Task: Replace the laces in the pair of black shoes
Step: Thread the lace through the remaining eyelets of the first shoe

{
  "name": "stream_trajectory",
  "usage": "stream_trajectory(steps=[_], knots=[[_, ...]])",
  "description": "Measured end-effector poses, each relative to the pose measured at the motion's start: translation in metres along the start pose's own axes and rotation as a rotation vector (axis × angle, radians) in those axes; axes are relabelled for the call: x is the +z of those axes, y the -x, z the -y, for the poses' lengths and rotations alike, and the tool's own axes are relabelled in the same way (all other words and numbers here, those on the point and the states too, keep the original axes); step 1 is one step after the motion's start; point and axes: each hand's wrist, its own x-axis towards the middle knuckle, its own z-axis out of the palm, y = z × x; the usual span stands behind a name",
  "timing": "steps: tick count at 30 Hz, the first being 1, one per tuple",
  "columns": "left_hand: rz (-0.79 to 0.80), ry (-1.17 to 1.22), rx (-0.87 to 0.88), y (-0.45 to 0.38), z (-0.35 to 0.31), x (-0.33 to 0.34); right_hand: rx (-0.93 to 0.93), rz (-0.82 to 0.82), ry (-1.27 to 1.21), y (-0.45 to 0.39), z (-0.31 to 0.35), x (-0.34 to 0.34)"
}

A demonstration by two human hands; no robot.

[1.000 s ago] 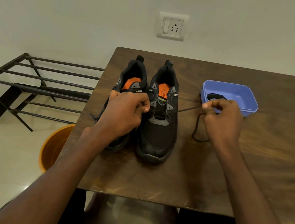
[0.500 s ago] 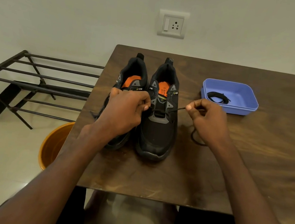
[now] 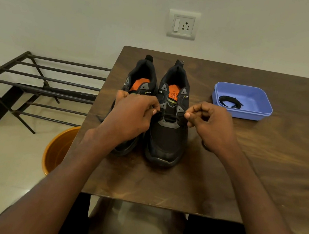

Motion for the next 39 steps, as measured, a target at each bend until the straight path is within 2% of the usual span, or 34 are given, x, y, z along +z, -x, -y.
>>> stream_trajectory(steps=[3,5,7,9,10,12,15,17,20,22,24,25,26,28,29,30,32,34,36,37,39], knots=[[0.039,-0.025,-0.002,-0.001,-0.004,-0.004,0.013,-0.028,0.066,0.001,0.000,0.001],[0.048,-0.040,0.006,0.000,-0.004,-0.004,0.026,0.023,0.136,0.002,0.001,0.003],[-0.020,-0.094,0.043,0.002,0.000,-0.002,0.031,0.049,0.139,0.003,0.005,0.003],[-0.163,-0.120,0.068,0.003,0.000,0.000,0.037,0.043,0.007,0.007,0.014,-0.002],[-0.234,-0.061,0.073,0.004,-0.002,0.001,0.034,0.056,-0.114,0.010,0.021,-0.005],[-0.293,0.265,0.060,0.005,-0.013,0.001,-0.020,0.112,-0.408,0.018,0.038,-0.009],[-0.126,0.929,-0.071,0.012,-0.039,0.002,-0.113,0.139,-0.785,0.029,0.065,-0.010],[0.050,1.183,-0.087,0.013,-0.047,0.001,-0.105,0.104,-0.915,0.032,0.076,-0.010],[0.238,1.218,0.005,0.013,-0.042,-0.006,-0.036,-0.014,-1.067,0.028,0.073,-0.015],[0.271,1.176,0.016,0.013,-0.035,-0.010,0.024,-0.142,-1.156,0.021,0.063,-0.022],[0.220,1.225,-0.026,0.012,-0.026,-0.012,0.164,-0.327,-1.113,0.013,0.045,-0.029],[0.171,1.285,-0.046,0.010,-0.023,-0.014,0.255,-0.412,-0.980,0.008,0.032,-0.032],[0.117,1.352,-0.070,0.009,-0.020,-0.017,0.342,-0.469,-0.728,0.004,0.016,-0.034],[0.015,1.432,-0.116,0.005,-0.014,-0.019,0.410,-0.414,-0.040,0.003,-0.009,-0.033],[-0.025,1.426,-0.127,0.004,-0.011,-0.019,0.380,-0.368,0.219,0.005,-0.013,-0.029],[-0.047,1.404,-0.128,0.003,-0.010,-0.017,0.297,-0.352,0.335,0.006,-0.011,-0.024],[-0.051,1.354,-0.122,0.003,-0.013,-0.011,0.030,-0.323,0.243,0.008,0.008,-0.013],[-0.038,1.306,-0.112,0.002,-0.018,-0.003,-0.173,-0.125,-0.054,0.013,0.037,-0.003],[-0.032,1.281,-0.113,0.002,-0.020,0.002,-0.219,0.045,-0.259,0.020,0.053,0.006],[-0.031,1.271,-0.116,0.002,-0.020,0.003,-0.195,0.037,-0.283,0.021,0.053,0.008],[-0.026,1.233,-0.117,0.001,-0.018,0.003,-0.084,-0.112,-0.267,0.019,0.045,0.006]])
